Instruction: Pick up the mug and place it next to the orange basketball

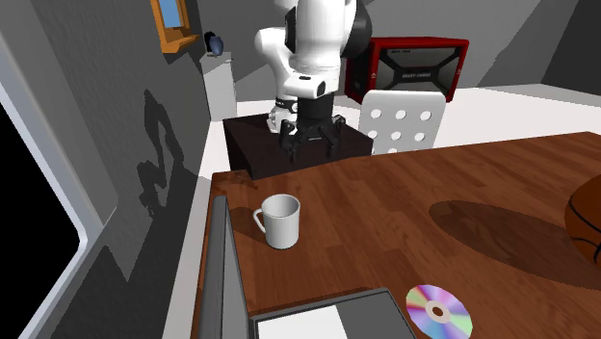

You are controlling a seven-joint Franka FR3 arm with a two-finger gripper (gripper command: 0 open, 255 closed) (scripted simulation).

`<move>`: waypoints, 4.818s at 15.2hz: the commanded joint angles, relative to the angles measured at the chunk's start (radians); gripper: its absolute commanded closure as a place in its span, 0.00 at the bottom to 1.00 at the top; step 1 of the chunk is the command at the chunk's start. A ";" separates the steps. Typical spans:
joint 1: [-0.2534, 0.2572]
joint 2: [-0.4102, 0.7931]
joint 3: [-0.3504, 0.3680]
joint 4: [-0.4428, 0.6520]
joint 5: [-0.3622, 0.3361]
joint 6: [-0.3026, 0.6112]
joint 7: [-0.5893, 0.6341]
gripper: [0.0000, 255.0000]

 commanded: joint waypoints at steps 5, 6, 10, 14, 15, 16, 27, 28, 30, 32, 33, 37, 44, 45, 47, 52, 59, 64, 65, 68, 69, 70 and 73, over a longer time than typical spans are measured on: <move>-0.033 0.231 -0.020 0.152 0.005 0.084 -0.007 0.00; -0.039 0.263 -0.022 0.176 0.006 0.091 -0.007 0.00; -0.045 0.309 -0.018 0.181 0.013 0.132 -0.012 0.00; -0.051 0.351 -0.013 0.188 0.019 0.168 -0.016 0.00; -0.051 0.351 -0.013 0.188 0.019 0.168 -0.016 0.00; -0.051 0.351 -0.013 0.188 0.019 0.168 -0.016 0.00; -0.051 0.351 -0.013 0.188 0.019 0.168 -0.016 1.00; -0.051 0.351 -0.013 0.188 0.019 0.168 -0.016 1.00; -0.051 0.351 -0.013 0.188 0.019 0.168 -0.016 1.00; -0.051 0.351 -0.013 0.188 0.019 0.168 -0.016 1.00; -0.050 0.339 -0.014 0.186 0.017 0.158 -0.015 1.00; -0.046 0.292 -0.020 0.179 0.011 0.118 -0.013 1.00; -0.038 0.215 -0.028 0.177 -0.001 0.044 -0.010 1.00; -0.038 0.205 -0.029 0.177 -0.003 0.033 -0.010 1.00; -0.036 0.184 -0.031 0.179 -0.006 0.011 -0.009 1.00; -0.032 0.135 -0.035 0.187 -0.014 -0.045 -0.006 1.00; -0.028 0.073 -0.039 0.207 -0.024 -0.127 -0.004 1.00; -0.026 0.033 -0.041 0.228 -0.030 -0.187 -0.003 1.00; -0.025 0.026 -0.042 0.232 -0.031 -0.200 -0.003 1.00; -0.024 0.004 -0.042 0.248 -0.034 -0.236 -0.003 1.00; -0.024 -0.002 -0.042 0.254 -0.035 -0.249 -0.003 1.00; -0.023 -0.009 -0.042 0.260 -0.036 -0.261 -0.003 1.00; -0.022 -0.027 -0.043 0.279 -0.038 -0.298 -0.003 1.00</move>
